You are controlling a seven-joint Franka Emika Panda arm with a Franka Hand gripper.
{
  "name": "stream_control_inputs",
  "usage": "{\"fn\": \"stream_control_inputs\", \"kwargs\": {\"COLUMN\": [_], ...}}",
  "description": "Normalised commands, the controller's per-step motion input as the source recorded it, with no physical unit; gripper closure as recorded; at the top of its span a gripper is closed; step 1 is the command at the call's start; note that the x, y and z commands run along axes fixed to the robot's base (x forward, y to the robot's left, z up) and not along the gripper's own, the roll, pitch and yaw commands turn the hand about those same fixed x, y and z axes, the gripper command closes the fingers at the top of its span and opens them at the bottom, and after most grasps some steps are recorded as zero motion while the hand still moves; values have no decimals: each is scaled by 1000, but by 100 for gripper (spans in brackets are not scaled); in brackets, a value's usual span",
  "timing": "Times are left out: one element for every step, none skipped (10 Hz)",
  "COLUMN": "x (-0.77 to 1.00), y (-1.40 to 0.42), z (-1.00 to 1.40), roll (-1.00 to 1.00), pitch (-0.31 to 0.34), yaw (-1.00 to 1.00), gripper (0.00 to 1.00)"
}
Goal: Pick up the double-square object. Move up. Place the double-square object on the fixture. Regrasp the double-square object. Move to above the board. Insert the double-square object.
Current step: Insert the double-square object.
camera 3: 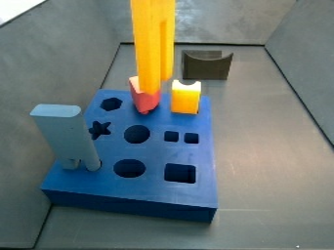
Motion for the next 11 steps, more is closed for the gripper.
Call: {"fn": "stream_control_inputs", "kwargs": {"x": [0, 0, 0, 0, 0, 0, 0, 0, 0, 74, 0], "y": [0, 0, 0, 0, 0, 0, 0, 0, 0, -26, 0], "z": [-357, -357, -357, -360, -357, -357, -354, -360, -357, -220, 0], "roll": [0, 0, 0, 0, 0, 0, 0, 0, 0, -1, 0], "pitch": [-10, -9, -7, -4, -7, -7, -7, -9, -7, 0, 0], "yaw": [-1000, -1000, -1000, -1000, -1000, -1000, -1000, -1000, -1000, -966, -20], "gripper": [100, 100, 100, 100, 100, 100, 100, 100, 100, 100, 100]}}
